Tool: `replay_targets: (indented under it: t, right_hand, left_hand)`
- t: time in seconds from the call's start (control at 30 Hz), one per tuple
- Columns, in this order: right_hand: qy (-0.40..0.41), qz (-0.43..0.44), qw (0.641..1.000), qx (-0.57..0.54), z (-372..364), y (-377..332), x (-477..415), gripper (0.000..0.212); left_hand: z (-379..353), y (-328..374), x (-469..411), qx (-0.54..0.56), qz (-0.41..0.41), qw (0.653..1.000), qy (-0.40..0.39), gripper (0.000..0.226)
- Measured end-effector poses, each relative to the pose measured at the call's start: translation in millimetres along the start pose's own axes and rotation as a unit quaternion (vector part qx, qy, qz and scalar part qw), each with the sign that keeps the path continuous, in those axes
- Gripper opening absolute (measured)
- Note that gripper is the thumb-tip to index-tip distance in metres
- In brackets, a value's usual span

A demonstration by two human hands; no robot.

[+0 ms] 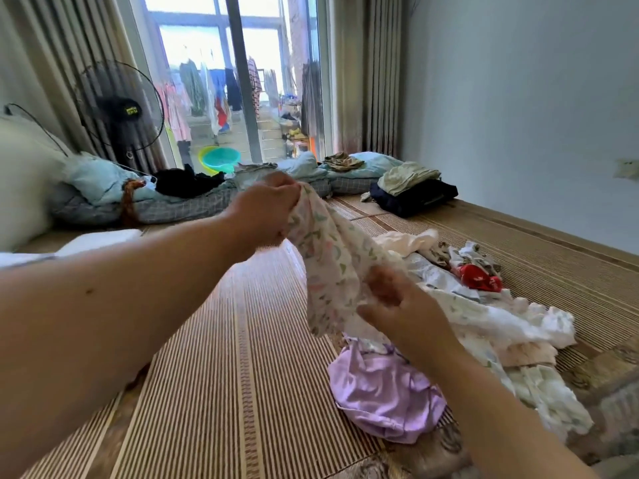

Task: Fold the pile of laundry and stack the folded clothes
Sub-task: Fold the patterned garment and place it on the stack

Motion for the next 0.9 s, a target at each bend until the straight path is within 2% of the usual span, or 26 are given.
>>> replay_targets:
  t: [0.07, 0.1, 0.17, 0.23, 0.27, 0.3, 0.33, 0.37, 0.47, 0.53, 0.57, 0.6, 0.67, 0.77, 0.83, 0.9]
  right_hand:
    - [-0.053, 0.032, 0.997, 0.046, -21, -31, -18, 0.101]
    - [-0.034, 0.057, 0.994, 0.084, -25, -47, -28, 0.11]
    - [0.022, 0.072, 0.98, 0.186, -26, -70, -48, 0.113]
    - [0.021, 0.012, 0.966, 0.256, -28, -81, -63, 0.097]
    - [0.008, -0.012, 0.963, 0.268, -31, -83, -71, 0.074]
    - [-0.011, -0.019, 0.964, 0.264, -35, -88, -77, 0.049]
    - [-0.035, -0.02, 0.969, 0.246, -39, -93, -79, 0.032]
    - [-0.06, -0.01, 0.975, 0.216, -47, -100, -80, 0.025]
    - [-0.067, 0.076, 0.994, 0.051, -74, -157, -62, 0.02]
    - [-0.078, 0.118, 0.978, -0.151, -98, -206, -37, 0.02]
    - [-0.113, 0.121, 0.963, -0.213, -113, -228, -23, 0.022]
    - [-0.157, 0.114, 0.956, -0.221, -130, -244, -10, 0.029]
    - [-0.197, 0.099, 0.963, -0.155, -161, -257, 3, 0.042]
    - [-0.162, 0.106, 0.981, -0.02, -177, -260, 1, 0.032]
    - [-0.144, 0.098, 0.984, -0.024, -172, -261, -5, 0.023]
    - [-0.139, 0.104, 0.984, -0.032, -164, -268, -14, 0.014]
  left_hand:
    - [26, 22, 14, -0.019, -0.029, 0.999, 0.024, 0.018]
    - [42, 32, 23, -0.021, -0.046, 0.998, 0.041, 0.016]
    - [74, 48, 32, -0.031, -0.075, 0.993, 0.083, 0.01]
    - [111, 63, 46, -0.049, -0.083, 0.988, 0.119, 0.016]
    - [130, 68, 55, -0.033, -0.082, 0.988, 0.129, 0.016]
    - [148, 71, 64, -0.007, -0.075, 0.988, 0.136, 0.012]
    - [164, 70, 71, 0.022, -0.069, 0.986, 0.152, 0.01]
    - [179, 67, 80, 0.042, -0.057, 0.982, 0.173, 0.011]
    - [199, 47, 96, 0.031, 0.007, 0.981, 0.189, 0.012]
    - [199, 30, 103, -0.002, 0.049, 0.984, 0.173, 0.018]
    - [197, 21, 105, -0.021, 0.065, 0.985, 0.158, 0.024]
    - [198, 11, 107, -0.051, 0.078, 0.984, 0.153, 0.028]
    - [200, -4, 110, -0.105, 0.097, 0.976, 0.162, 0.029]
    - [216, -22, 114, -0.099, 0.109, 0.971, 0.188, 0.028]
    - [225, -23, 120, -0.124, 0.076, 0.97, 0.194, 0.031]
    - [228, -18, 130, -0.196, 0.007, 0.965, 0.175, 0.045]
Point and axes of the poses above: each hand's wrist, its own x-axis away from the middle knuckle, its own z-axis out of the back of the hand, y = z × x, the point moved 5 cm from there along -x, towards the middle knuckle, and after that the axes turned 13 degrees about z, right-handed, at the moved point
